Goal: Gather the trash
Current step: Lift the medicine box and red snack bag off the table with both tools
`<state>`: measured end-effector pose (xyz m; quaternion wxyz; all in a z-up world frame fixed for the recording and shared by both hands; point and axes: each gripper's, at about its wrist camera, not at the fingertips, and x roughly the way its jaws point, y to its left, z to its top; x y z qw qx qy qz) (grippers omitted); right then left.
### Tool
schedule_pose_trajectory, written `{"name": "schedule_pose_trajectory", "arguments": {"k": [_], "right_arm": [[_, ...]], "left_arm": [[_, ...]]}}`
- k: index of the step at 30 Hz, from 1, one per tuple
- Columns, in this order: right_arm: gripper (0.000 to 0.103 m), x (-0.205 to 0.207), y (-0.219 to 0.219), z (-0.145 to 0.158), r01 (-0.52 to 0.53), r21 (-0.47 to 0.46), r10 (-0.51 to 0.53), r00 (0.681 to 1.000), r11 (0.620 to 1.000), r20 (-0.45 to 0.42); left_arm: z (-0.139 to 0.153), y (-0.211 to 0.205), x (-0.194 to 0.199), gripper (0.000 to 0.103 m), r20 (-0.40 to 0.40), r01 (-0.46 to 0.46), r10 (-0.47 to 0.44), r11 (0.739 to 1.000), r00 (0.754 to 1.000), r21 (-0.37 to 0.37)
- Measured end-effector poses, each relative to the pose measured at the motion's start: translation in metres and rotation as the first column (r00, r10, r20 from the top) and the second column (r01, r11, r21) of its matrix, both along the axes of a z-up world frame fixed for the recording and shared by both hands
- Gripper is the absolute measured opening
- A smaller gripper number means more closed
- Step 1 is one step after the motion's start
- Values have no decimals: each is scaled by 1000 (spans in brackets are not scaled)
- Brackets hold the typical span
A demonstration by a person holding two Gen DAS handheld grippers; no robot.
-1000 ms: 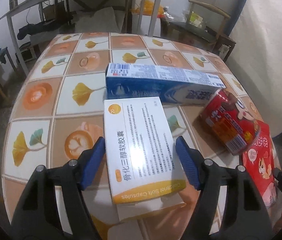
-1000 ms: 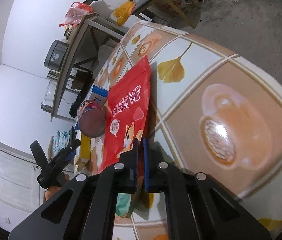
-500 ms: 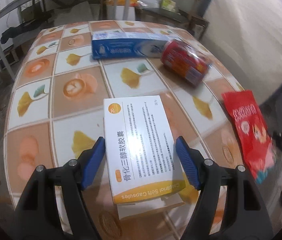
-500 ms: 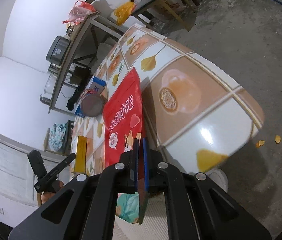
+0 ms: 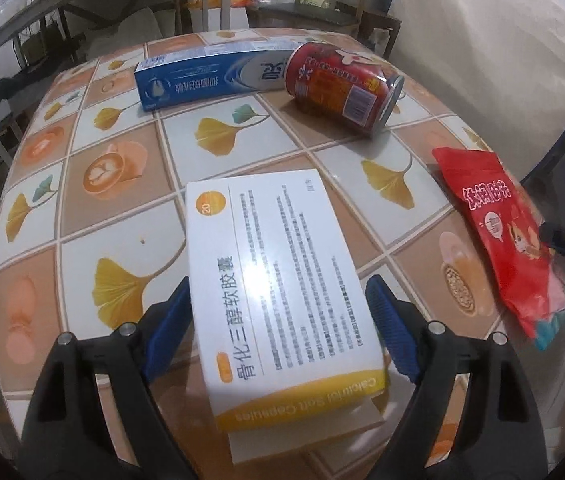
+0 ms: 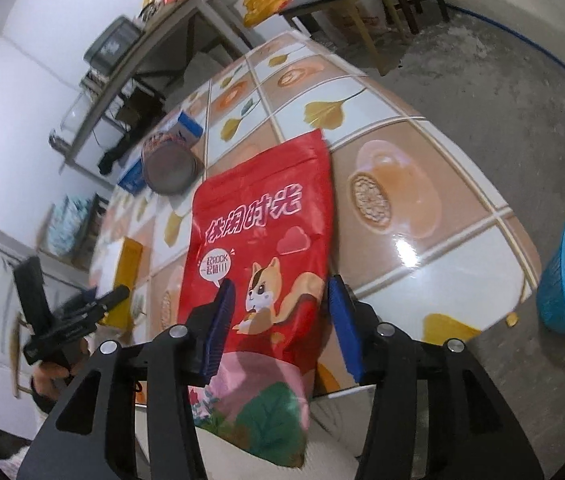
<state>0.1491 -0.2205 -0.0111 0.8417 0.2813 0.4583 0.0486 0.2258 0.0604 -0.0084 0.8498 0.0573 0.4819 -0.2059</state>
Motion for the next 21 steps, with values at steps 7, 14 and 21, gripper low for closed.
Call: {"name": "schedule_pose_trajectory", "arguments": {"k": [7, 14, 21], "right_arm": [[47, 4, 19, 3, -42, -99, 42, 999, 994, -3], [24, 1, 27, 4, -44, -213, 43, 999, 976, -6], [11, -1, 22, 3, -18, -195, 21, 1000, 981, 13]], "left_arm": [[-1, 3, -3, 78, 29, -4, 4, 1000, 1000, -6], [-1, 4, -5, 77, 49, -12, 13, 1000, 999, -14], [-1, 7, -7, 75, 58, -19, 20, 1000, 998, -25]]}}
